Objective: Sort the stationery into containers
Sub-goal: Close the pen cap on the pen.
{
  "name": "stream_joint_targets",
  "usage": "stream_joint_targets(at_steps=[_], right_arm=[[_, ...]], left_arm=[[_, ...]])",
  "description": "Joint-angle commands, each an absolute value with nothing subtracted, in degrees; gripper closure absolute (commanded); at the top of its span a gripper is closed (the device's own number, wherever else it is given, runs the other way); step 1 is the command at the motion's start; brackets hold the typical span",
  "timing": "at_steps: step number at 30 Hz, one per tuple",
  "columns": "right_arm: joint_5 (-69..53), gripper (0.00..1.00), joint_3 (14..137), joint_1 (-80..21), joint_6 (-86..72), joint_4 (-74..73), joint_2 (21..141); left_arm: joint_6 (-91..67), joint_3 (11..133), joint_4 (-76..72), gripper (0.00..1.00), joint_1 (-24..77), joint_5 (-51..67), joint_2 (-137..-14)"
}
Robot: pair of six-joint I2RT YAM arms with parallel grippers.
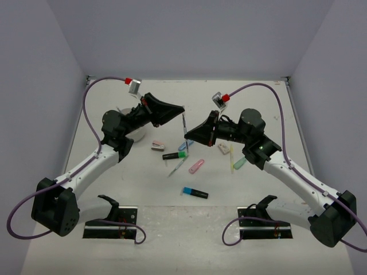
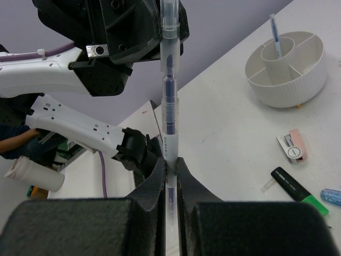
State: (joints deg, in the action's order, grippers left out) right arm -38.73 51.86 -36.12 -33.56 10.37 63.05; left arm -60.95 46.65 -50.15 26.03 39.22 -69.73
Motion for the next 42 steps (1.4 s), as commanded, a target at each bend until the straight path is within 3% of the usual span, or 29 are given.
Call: stream_joint_targets(at_steps=[1, 22, 28, 29, 32, 34, 42], right_arm=[[-39.29, 1.00, 54.51, -36.47, -34.11, 12.94, 63.02], [-35.93, 1.00, 57.68, -36.47, -35.89, 18.78, 64.79], [-33.85, 1.00, 62.66, -36.47, -30.78, 14.56, 64.69], [-33.77, 1.00, 63.31, -36.47, -29.76, 13.52, 64.76], [-34.97, 1.00, 64.25, -36.47, -27.08, 11.00, 65.30], [-35.38, 1.00, 63.85, -36.47, -26.66, 10.75, 65.39], [-37.17, 1.00, 63.37, -36.52, -26.11, 9.19, 65.30]], left_arm=[[-60.62, 46.21, -53.17, 1.00, 26.37, 39.38, -69.17], [-61.77, 42.51, -54.54, 1.00, 29.73, 35.32, -67.53], [-61.10, 41.31, -53.56, 1.00, 30.06, 35.36, -67.39], [-60.70, 41.37, -53.12, 0.97, 30.06, 35.39, -67.20], [-58.12, 42.27, -49.68, 0.72, 30.06, 34.90, -66.01], [-55.87, 43.46, -46.78, 0.66, 30.06, 34.09, -65.06], [-53.26, 46.31, -44.90, 0.75, 30.06, 34.30, -64.51]])
